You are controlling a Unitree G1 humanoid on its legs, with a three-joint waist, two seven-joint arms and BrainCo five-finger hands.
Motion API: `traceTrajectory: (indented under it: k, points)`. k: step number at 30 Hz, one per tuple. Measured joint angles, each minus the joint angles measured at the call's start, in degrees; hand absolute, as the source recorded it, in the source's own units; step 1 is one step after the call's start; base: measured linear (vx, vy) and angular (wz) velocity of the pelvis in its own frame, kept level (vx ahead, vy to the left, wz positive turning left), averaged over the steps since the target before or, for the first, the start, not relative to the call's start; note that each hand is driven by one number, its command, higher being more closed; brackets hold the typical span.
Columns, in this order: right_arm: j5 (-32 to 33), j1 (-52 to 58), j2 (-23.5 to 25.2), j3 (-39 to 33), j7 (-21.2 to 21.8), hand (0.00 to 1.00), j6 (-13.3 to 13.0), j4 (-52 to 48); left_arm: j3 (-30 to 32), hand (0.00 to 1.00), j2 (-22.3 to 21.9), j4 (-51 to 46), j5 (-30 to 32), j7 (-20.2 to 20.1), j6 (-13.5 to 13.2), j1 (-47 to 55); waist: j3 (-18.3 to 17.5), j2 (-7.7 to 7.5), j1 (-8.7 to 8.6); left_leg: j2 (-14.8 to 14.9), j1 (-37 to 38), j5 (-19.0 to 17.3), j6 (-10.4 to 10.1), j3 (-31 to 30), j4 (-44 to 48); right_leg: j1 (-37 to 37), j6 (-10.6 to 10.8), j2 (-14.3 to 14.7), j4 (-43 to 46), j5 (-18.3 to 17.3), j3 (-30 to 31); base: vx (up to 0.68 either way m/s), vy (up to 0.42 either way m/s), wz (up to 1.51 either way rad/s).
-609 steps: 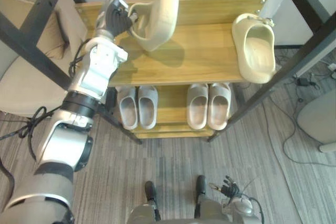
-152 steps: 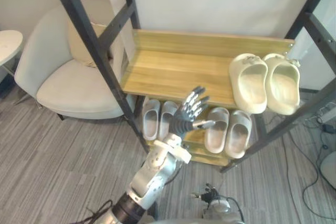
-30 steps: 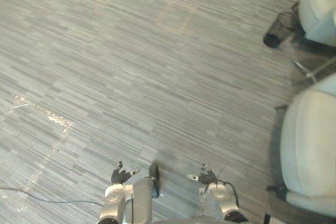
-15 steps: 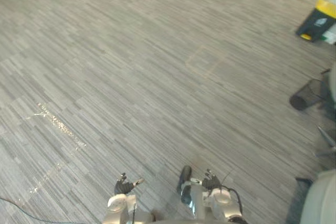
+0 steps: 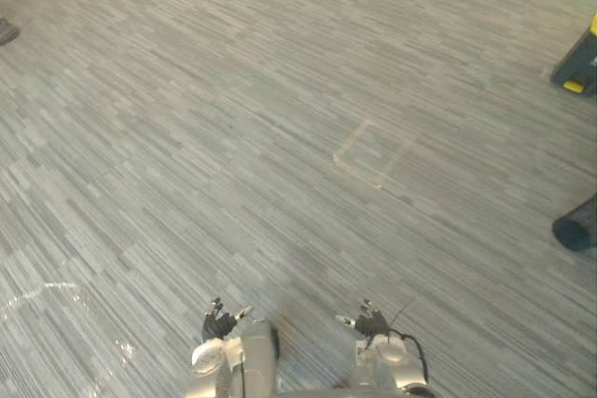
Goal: Organize the slippers on the shoe rack
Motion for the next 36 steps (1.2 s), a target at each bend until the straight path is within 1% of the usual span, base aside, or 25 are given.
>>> traceTrajectory:
  k: [1,2,4,6,7,8,11,13,14,15,16,18,19,20,21,23,24,26,28,30,32,33,34,35,36]
  points:
    - [0.0,-0.1,0.1,-0.6,-0.2,0.0,-0.1,-0.5,0.4,0.0,0.0,-0.1,0.0,0.1,0.0,0.1,-0.3,-0.5,0.0,-0.3,-0.2,-1.3,1.5,0.8,1.5,-1.1,0.3,-1.1,2.7,1.2,0.2,0.55,0.264,-0.18]
    - [-0.1,-0.2,0.1,-1.3,-0.3,0.0,-0.1,-0.6,0.4,0.0,0.3,0.1,0.0,0.1,0.0,0.2,-0.3,-0.77,0.19,-0.3,0.6,-3.9,2.7,2.0,3.6,-2.5,2.1,-2.2,7.3,2.9,0.5,0.65,0.33,-0.27]
    - [-0.1,0.0,0.2,-2.7,-0.2,0.0,-0.1,-0.7,-1.1,0.0,1.4,2.0,0.0,0.1,0.3,-0.5,-0.1,-1.05,0.09,-1.6,5.9,-7.0,4.7,3.0,3.9,-7.3,4.0,-4.5,24.3,6.9,2.2,0.61,0.324,-0.21]
    - [-0.1,0.8,0.1,-2.8,0.2,0.0,-0.1,-0.6,-2.1,0.0,1.6,4.2,0.1,0.1,0.5,-1.1,0.3,-0.45,-1.1,-3.0,16.2,-9.2,5.0,3.1,0.4,-14.4,3.2,-6.8,49.7,8.7,1.0,0.54,0.25,-0.11]
    - [-0.1,1.2,0.1,-2.8,0.4,0.0,-0.2,-0.7,-2.5,0.0,1.5,4.5,0.1,0.1,0.6,-1.2,0.4,-0.26,-1.35,-3.2,18.9,-9.5,5.2,3.2,-1.0,-16.5,3.0,-7.5,53.7,8.5,-0.6,0.46,0.186,-0.13]
    - [-0.1,1.8,0.1,-2.9,0.5,0.0,-0.2,-1.0,-2.8,0.0,1.1,4.6,0.0,0.1,0.7,-1.7,0.3,0.49,-1.95,-3.1,23.1,-10.7,5.1,3.3,-4.6,-20.0,1.4,-7.6,56.6,7.4,-3.4,0.43,0.141,-0.2]
    - [-0.2,1.6,0.1,-2.9,0.8,0.0,-0.4,-0.8,-3.0,0.0,0.8,6.1,0.0,0.1,0.8,-2.6,0.6,-0.09,-2.67,-3.2,29.4,-13.5,3.6,5.0,-9.6,-29.5,0.1,-7.4,49.9,4.4,-11.9,0.39,0.073,-0.33]
    - [-0.2,1.5,-0.2,-2.9,0.8,0.0,-0.7,-0.3,-3.0,0.0,1.1,7.5,0.0,0.1,1.0,-2.7,0.7,0.01,-4.36,-3.2,34.2,-13.7,3.2,6.3,-13.4,-31.8,-0.3,-4.7,32.5,5.1,-18.7,0.46,0.017,-0.25]
    - [-0.3,1.1,-0.5,-2.9,0.9,0.0,-0.6,-0.2,-3.4,0.0,1.3,7.7,0.1,0.0,1.0,-2.9,0.8,0.09,-4.82,-3.2,35.8,-13.8,2.8,6.4,-14.9,-32.1,-0.4,-2.8,23.0,7.4,-20.6,0.63,-0.028,0.02]
    - [-0.5,0.7,-0.5,-2.9,1.1,0.0,-0.6,0.0,-4.6,0.0,1.7,7.7,0.1,0.0,1.0,-3.3,1.0,-0.27,-5.23,-3.6,37.7,-14.5,1.6,6.0,-16.5,-32.4,0.1,-0.4,10.3,12.1,-20.6,0.52,-0.054,0.17]
    - [-0.8,0.5,-0.4,-2.9,1.2,0.0,-0.5,0.3,-5.1,0.0,1.9,7.7,0.2,-0.1,1.0,-3.2,1.1,-0.63,-5.22,-4.1,38.5,-14.9,0.9,5.4,-16.9,-32.5,-0.1,0.0,7.2,13.6,-20.1,0.51,-0.073,0.35]
    - [-2.3,0.1,-0.5,-3.0,1.6,0.0,-0.4,1.2,-5.4,0.0,1.8,8.7,1.1,-0.1,1.0,-3.3,0.9,-0.87,-5.47,-3.5,41.3,-15.9,-0.8,3.0,-16.5,-32.5,-6.6,1.2,8.5,20.0,-17.5,0.52,-0.132,0.36]
    - [-2.3,-0.1,-0.3,-2.8,1.6,0.0,0.0,1.5,-5.1,0.0,1.7,8.7,1.4,-0.1,1.0,-3.3,0.9,-0.06,-5.45,-2.0,40.9,-15.9,-0.8,1.4,-12.9,-32.4,-8.1,2.0,10.6,19.6,-17.8,0.75,-0.242,0.2]
    - [-2.4,-0.2,0.0,-2.8,1.9,0.0,-0.1,1.3,-4.5,0.0,1.4,8.7,1.9,-0.1,1.0,-2.8,1.2,1.1,-5.23,0.3,37.9,-15.7,-1.2,0.7,-4.3,-30.9,-8.6,3.6,11.1,17.6,-18.6,0.63,-0.233,-0.01]
    - [-2.4,-0.1,0.0,-2.9,2.0,0.0,0.0,1.0,-3.0,0.0,0.8,8.4,2.1,-0.1,1.1,-2.2,1.4,2.67,-5.33,3.1,33.1,-13.7,-3.1,0.1,8.2,-28.9,-9.2,6.0,10.3,16.1,-18.7,0.6,-0.216,-0.29]
    - [-2.2,-0.3,0.2,-1.6,1.8,0.0,0.2,0.8,-0.7,0.0,-0.3,8.3,2.2,0.0,1.3,-0.6,1.6,5.28,-4.71,7.6,24.3,-3.0,-3.7,-1.5,30.2,-23.7,-11.0,11.4,7.9,13.0,-14.2,0.62,-0.077,-1.03]
    - [-2.2,-0.7,0.2,-0.8,1.7,0.0,0.2,0.8,0.0,0.0,-0.5,7.8,2.1,0.0,1.3,-0.2,2.1,5.7,-4.25,9.0,20.6,-5.5,-4.1,-1.6,37.5,-21.1,-11.3,12.7,7.8,11.4,-12.4,0.63,0.037,-1.23]
    - [-2.1,-0.5,0.2,-0.6,1.6,0.0,0.6,0.8,-0.1,0.0,0.3,5.8,2.3,-0.1,1.1,-0.3,2.9,4.19,-3.66,8.6,14.0,-9.7,-2.9,-1.0,39.9,-15.4,-10.7,13.0,6.1,9.0,-8.1,0.65,0.019,-0.93]
    - [-1.7,-0.3,0.2,-0.5,1.4,0.0,0.5,0.7,-0.1,0.0,1.0,4.1,2.2,-0.1,0.8,0.7,2.2,2.63,-3.29,7.5,9.4,-12.6,-1.2,0.2,32.0,-11.1,-9.5,12.3,3.1,8.2,-4.2,0.57,0.039,-0.91]
    - [-1.6,-0.1,0.1,-0.4,1.2,0.0,0.5,-0.6,0.0,0.0,0.8,2.7,2.2,-0.1,0.3,0.9,2.6,1.52,-2.7,4.4,5.6,-13.3,-0.6,-1.3,18.3,-6.0,-7.8,10.5,0.6,7.3,-0.1,0.67,0.17,-0.89]
    - [-1.7,-0.3,0.2,-0.6,0.8,0.0,0.5,-0.6,0.0,0.0,0.5,1.7,2.0,-0.1,-0.1,0.9,2.8,1.16,-1.64,1.3,4.4,-10.0,-1.4,-4.8,3.7,-3.2,-5.7,8.2,-0.2,5.8,2.4,0.57,0.247,-0.87]
    - [-1.7,-0.2,0.1,-0.8,0.4,0.0,0.5,-0.6,0.0,0.0,0.0,1.5,1.6,0.0,-0.3,1.0,2.5,1.43,-1.38,0.1,4.1,-5.4,-1.3,-7.1,-5.1,-1.5,-3.9,7.4,-0.7,4.0,3.5,0.56,0.322,-0.85]
    - [-1.7,0.2,0.1,-0.7,0.3,0.0,0.5,-0.4,0.0,0.0,-0.3,1.6,0.9,0.0,-0.3,1.0,2.1,2.16,-0.98,0.4,4.3,0.0,-1.8,-7.6,-5.3,-0.4,-2.6,6.9,-0.7,2.5,4.9,0.57,0.354,-0.9]
    - [-1.7,0.5,0.1,-0.5,0.4,0.0,0.6,0.0,0.1,0.0,-0.2,1.8,0.7,0.0,-0.3,1.0,1.6,1.82,-0.59,-0.1,4.6,2.2,-1.5,-6.8,-3.4,0.4,-1.9,5.9,0.0,1.5,6.0,0.58,0.368,-0.83]
    - [-1.8,0.5,0.1,-0.3,0.4,0.0,0.7,-0.1,0.2,0.0,0.4,1.8,0.7,0.0,-0.2,0.9,0.9,0.77,-0.45,-0.7,5.0,-0.7,-0.4,-4.2,-2.0,-0.8,-1.5,3.8,3.5,0.9,6.5,0.59,0.348,-0.91]
